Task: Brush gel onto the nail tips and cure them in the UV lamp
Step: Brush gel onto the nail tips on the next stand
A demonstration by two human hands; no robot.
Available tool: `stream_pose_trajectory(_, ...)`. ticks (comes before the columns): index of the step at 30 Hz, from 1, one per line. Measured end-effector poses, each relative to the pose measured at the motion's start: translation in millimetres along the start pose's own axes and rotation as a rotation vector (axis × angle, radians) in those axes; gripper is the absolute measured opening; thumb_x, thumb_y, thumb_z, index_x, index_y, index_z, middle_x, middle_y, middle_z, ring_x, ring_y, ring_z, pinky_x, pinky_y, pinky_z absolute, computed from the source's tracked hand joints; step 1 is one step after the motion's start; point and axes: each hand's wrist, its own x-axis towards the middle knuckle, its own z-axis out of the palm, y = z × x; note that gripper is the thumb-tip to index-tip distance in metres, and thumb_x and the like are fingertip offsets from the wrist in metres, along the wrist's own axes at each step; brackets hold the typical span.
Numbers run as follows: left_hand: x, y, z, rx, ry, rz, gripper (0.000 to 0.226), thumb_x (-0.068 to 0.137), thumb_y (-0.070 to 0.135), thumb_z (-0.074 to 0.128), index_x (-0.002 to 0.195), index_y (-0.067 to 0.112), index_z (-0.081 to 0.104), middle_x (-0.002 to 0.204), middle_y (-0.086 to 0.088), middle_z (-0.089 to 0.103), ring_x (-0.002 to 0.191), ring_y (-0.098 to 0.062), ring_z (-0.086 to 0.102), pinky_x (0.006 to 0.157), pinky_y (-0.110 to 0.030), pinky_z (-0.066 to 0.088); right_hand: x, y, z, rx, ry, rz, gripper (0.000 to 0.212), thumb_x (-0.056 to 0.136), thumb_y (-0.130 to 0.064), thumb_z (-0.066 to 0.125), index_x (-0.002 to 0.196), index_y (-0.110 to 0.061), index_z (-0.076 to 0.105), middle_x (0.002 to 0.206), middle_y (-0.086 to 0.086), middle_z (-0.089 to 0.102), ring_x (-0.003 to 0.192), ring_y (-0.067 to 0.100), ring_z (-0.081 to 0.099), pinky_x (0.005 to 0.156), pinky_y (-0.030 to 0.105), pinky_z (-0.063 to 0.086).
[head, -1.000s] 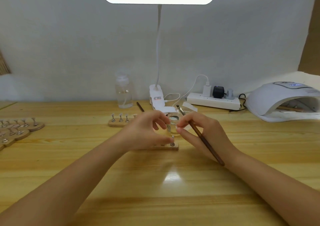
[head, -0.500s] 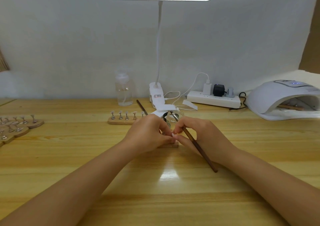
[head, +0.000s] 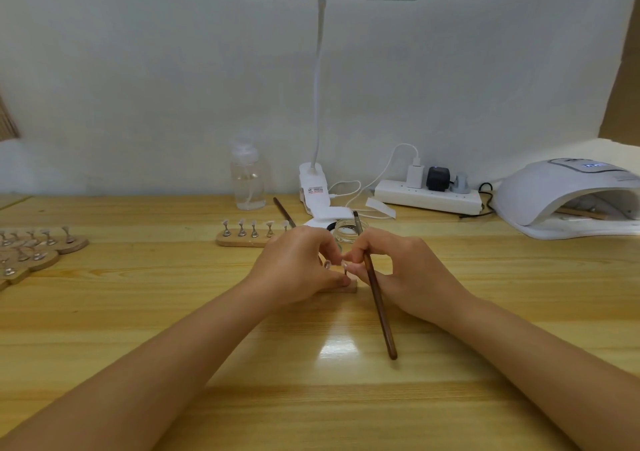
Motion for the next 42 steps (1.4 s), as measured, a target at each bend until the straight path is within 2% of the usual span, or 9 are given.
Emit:
stream_pose_trajectory(4,0,-1,-4,-0.055,-0.026,-0.023,0.031,0.059,0.042,0.081,0.07,0.036,0.052,0.078,0.019,0.054,0.071,0.001,0.053,0.069,-0.026,0.042,0,0,1,-0.011,0.003,-0.002,0.015,0.08,-0.01,0.07,0.08,-0.019,0.058,0.079,-0.014,0.062,0.087,0.009,0.063,0.081,0.032,0.051)
stream_pose_trajectory(7,0,-1,-9,-0.062,-0.05,-0.024,0.029,0.059,0.043,0.08,0.073,0.037,0.055,0.081,0.02,0.056,0.079,-0.002,0.055,0.074,-0.028,0.046,0,-1,1,-0.007,0.009,0.0,0.018,0.08,-0.01,0.07,0.08,-0.022,0.057,0.08,-0.014,0.062,0.088,0.007,0.063,0.081,0.027,0.05)
stream_pose_trajectory(13,-3,1,-13,-0.074,-0.043,0.021,0.021,0.064,0.039,0.078,0.067,0.04,0.057,0.079,0.02,0.059,0.082,-0.004,0.055,0.073,-0.027,0.043,0,-1,1,0.015,0.024,-0.001,0.023,0.08,-0.012,0.07,0.079,-0.028,0.054,0.078,-0.021,0.058,0.086,0.003,0.06,0.08,0.02,0.048)
stream_pose_trajectory(19,-7,2,-13,-0.079,-0.017,0.06,0.018,0.065,0.036,0.076,0.066,0.042,0.059,0.077,0.018,0.062,0.079,-0.001,0.053,0.075,-0.028,0.037,0,0,1,0.069,0.058,0.005,0.034,0.077,-0.012,0.073,0.078,-0.037,0.05,0.076,-0.02,0.059,0.084,-0.001,0.059,0.077,0.014,0.047)
stream_pose_trajectory(24,-8,3,-14,-0.07,0.005,0.092,0.022,0.065,0.034,0.077,0.064,0.044,0.058,0.071,0.021,0.059,0.078,0.0,0.052,0.082,-0.031,0.038,0,3,2,0.099,0.06,0.01,0.029,0.077,-0.012,0.072,0.079,-0.033,0.052,0.076,-0.018,0.06,0.082,-0.001,0.06,0.077,0.012,0.047)
stream_pose_trajectory(29,-8,3,-14,-0.055,0.009,0.101,0.02,0.066,0.034,0.078,0.067,0.044,0.06,0.076,0.018,0.061,0.081,-0.001,0.052,0.089,-0.036,0.04,0,6,2,0.112,0.055,0.014,0.021,0.077,-0.011,0.073,0.081,-0.024,0.056,0.077,-0.017,0.061,0.082,-0.001,0.059,0.079,0.009,0.045)
stream_pose_trajectory(35,-7,2,-14,-0.058,0.001,0.099,0.019,0.065,0.036,0.078,0.067,0.043,0.061,0.071,0.022,0.058,0.08,0.001,0.052,0.089,-0.036,0.04,1,6,-2,0.097,0.093,0.02,0.013,0.077,-0.015,0.072,0.082,-0.018,0.059,0.077,-0.012,0.061,0.08,0.003,0.059,0.079,0.012,0.046)
stream_pose_trajectory(39,-5,0,-13,-0.114,0.0,0.059,0.016,0.065,0.034,0.079,0.066,0.039,0.064,0.071,0.023,0.059,0.081,0.003,0.051,0.09,-0.036,0.042,5,1,-11,0.155,0.206,0.058,0.011,0.083,-0.035,0.055,0.082,-0.024,0.057,0.078,-0.007,0.065,0.074,0.0,0.061,0.068,0.013,0.049)
stream_pose_trajectory(42,-4,-2,-15,-0.138,-0.019,0.034,0.018,0.063,0.035,0.079,0.066,0.039,0.062,0.08,0.021,0.06,0.085,0.001,0.052,0.091,-0.035,0.043,12,-3,-19,0.304,0.364,0.12,0.021,0.086,-0.037,0.041,0.082,-0.027,0.059,0.063,-0.003,0.063,0.053,-0.001,0.056,0.054,0.01,0.044)
